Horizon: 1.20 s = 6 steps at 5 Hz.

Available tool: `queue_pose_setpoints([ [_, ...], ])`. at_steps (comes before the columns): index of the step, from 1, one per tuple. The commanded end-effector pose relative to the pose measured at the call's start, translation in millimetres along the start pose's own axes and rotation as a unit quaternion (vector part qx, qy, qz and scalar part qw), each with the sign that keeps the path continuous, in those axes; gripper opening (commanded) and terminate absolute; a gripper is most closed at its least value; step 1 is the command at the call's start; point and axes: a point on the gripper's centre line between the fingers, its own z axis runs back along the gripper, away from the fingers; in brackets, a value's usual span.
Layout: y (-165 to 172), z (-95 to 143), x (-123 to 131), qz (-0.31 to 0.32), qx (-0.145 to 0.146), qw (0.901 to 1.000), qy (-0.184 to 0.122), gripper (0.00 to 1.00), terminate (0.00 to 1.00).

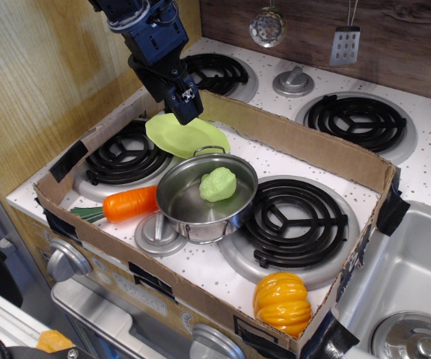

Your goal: Take broccoli out of pan

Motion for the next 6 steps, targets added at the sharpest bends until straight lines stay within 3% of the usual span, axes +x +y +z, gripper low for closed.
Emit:
queue_pose_setpoints([
  [1,0,0,0,0.0,0.0,1.0,0.0,1.0,0.0],
  [3,-17,19,-1,-0.022,0.037,0.999,0.008,1.0,0.0],
  [4,-44,17,-13,-0.065,0.034,0.997,0.026,1.0,0.0],
  [5,-62,5,-24,-0.06,0.005,0.9975,0.036,1.0,0.0],
  [6,-71,-1,-26,-0.053,0.001,0.9981,0.032,1.0,0.0],
])
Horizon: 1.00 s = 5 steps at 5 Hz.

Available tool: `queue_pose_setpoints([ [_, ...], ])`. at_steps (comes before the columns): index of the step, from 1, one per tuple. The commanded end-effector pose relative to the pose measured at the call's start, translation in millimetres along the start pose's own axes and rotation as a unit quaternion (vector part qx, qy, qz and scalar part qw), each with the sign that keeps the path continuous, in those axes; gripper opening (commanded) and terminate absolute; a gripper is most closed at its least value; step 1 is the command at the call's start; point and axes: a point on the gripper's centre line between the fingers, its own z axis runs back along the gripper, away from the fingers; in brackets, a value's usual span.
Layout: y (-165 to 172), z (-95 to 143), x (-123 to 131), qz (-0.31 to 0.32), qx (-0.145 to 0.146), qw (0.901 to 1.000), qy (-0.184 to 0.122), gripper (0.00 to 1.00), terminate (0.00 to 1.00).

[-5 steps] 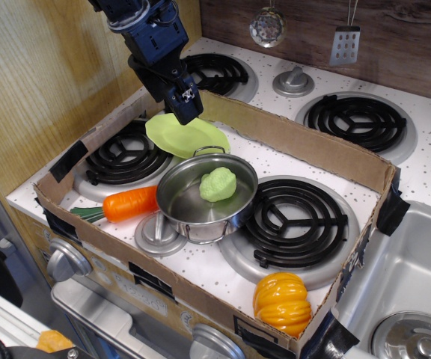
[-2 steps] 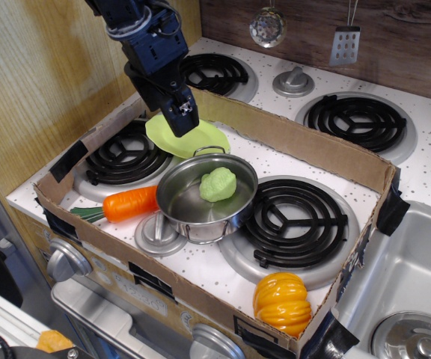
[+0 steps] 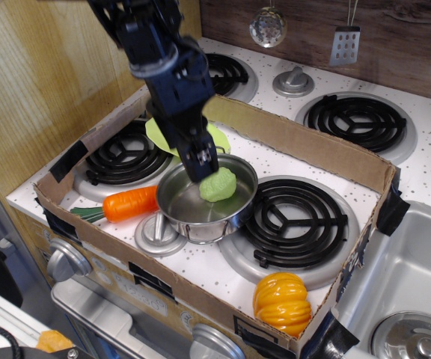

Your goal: Take broccoli out of pan

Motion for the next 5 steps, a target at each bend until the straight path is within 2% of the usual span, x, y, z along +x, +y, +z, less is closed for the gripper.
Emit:
queue_pose_setpoints([
  [1,-6,-8,6,0.01,0.017,0.9996,-0.019,1.0,0.0],
  [5,-2,-36,4,0.014,0.02,0.999,-0.036,1.0,0.0],
])
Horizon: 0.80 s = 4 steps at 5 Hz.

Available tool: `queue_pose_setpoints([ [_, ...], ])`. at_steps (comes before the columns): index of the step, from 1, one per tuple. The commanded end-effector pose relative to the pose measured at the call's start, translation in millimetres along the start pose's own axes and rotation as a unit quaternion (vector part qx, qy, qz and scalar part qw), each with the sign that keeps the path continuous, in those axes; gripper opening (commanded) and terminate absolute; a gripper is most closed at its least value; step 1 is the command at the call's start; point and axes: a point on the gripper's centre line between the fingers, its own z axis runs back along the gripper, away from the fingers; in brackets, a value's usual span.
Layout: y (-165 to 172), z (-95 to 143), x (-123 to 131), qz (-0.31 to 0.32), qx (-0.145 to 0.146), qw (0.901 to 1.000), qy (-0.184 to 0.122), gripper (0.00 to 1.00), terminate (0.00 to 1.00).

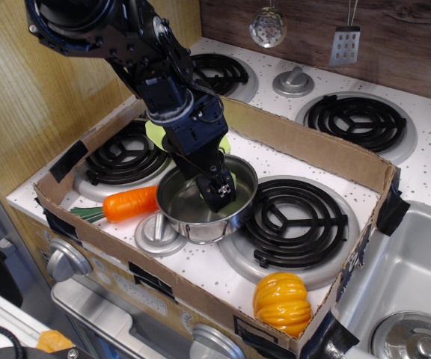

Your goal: Take broccoli out of pan

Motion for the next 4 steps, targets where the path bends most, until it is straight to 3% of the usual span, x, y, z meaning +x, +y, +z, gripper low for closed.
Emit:
queue_pose_setpoints([
  [1,5,-9,-3,-0.003,0.016,0.9997,-0.018,1.0,0.0],
  [2,7,-10,1,-0.002,0.023,0.9994,-0.027,0.0,0.0],
  [4,3,7,2,0.006,0.045,0.9989,-0.013,0.0,0.0],
])
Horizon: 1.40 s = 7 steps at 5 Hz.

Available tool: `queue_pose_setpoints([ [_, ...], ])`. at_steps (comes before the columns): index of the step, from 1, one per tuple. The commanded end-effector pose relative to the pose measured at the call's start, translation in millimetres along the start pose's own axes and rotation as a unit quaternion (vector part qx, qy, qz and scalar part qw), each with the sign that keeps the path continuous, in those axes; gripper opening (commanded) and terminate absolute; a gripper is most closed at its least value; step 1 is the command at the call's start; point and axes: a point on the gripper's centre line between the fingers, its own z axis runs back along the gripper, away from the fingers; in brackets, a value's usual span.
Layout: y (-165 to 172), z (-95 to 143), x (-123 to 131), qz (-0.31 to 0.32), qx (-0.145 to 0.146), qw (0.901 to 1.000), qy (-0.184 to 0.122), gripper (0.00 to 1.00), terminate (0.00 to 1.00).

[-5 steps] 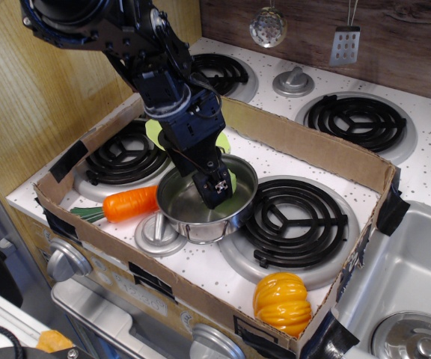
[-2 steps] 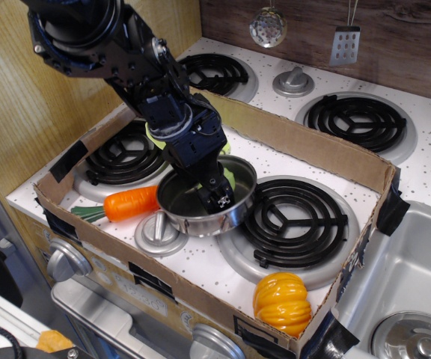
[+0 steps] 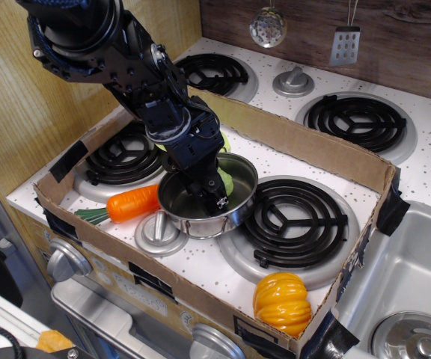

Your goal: Take broccoli out of pan

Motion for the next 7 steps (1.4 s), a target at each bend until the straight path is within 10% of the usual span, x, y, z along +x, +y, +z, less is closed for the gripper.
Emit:
queue_pose_setpoints([
  [1,-2,38,11,0.006,0.034,0.9994,0.002,0.0,0.0],
  [4,-9,63,50,-0.022,0.026,0.9993,0.018,0.0,0.0],
  [7,1,10,89,-0.044,0.027,0.9986,-0.009,0.0,0.0],
])
